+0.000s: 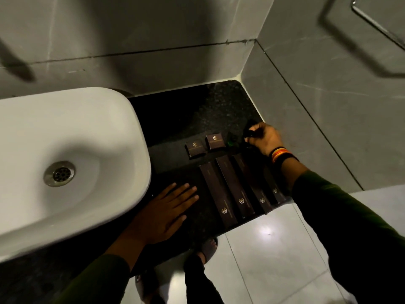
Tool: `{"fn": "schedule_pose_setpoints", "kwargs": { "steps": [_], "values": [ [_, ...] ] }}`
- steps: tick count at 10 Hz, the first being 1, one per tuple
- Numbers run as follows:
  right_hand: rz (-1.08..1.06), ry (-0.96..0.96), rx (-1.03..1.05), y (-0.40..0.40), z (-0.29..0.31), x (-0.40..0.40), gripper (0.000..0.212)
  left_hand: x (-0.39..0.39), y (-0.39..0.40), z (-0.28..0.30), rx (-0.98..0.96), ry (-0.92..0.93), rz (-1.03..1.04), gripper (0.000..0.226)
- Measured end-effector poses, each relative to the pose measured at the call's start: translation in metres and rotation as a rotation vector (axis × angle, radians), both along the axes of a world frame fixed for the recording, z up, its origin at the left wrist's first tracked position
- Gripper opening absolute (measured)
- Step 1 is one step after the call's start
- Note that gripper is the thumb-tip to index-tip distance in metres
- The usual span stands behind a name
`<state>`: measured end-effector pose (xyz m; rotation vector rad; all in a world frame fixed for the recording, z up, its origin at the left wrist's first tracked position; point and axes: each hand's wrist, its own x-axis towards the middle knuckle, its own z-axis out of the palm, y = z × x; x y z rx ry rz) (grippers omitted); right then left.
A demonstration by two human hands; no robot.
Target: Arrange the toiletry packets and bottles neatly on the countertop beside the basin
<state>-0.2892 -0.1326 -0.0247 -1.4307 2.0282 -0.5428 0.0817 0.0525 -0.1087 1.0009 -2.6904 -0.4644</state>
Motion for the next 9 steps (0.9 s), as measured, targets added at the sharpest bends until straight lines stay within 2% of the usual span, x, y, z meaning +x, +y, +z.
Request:
{"fn": "schedule_pose_setpoints", "kwargs": {
  "steps": [1,3,4,5,8,9],
  "values": [
    [-0.029,-0.006,-0.041,0.015,0.009,-0.003,0.054,0.0,-0.001,0.0,0.008,0.002,0.004,0.065],
    [0.218,0.28,-0.205,0.107,0.023,0.006,0.034,-0.003,0.0,0.005,-0.021,-0.019,0.021,0.067],
    [0.278,0.433,-0.18,0.136,0.009,0.016,0.031,-0.003,0.0,0.007,-0.005,-0.025,0.022,0.067],
    [0.249,0.471,-0.174,0.139,0.002,0.023,0.029,-0.002,-0.001,0.007,0.027,-0.024,0.012,0.066],
    [0.145,0.478,-0.182,0.125,-0.003,0.033,0.028,-0.003,-0.001,0.009,0.015,-0.013,0.009,0.065],
    [0.059,0.342,-0.257,0.143,0.004,0.031,0.028,-0.002,-0.001,0.01,0.003,-0.002,0.002,0.065]
  ]
}}
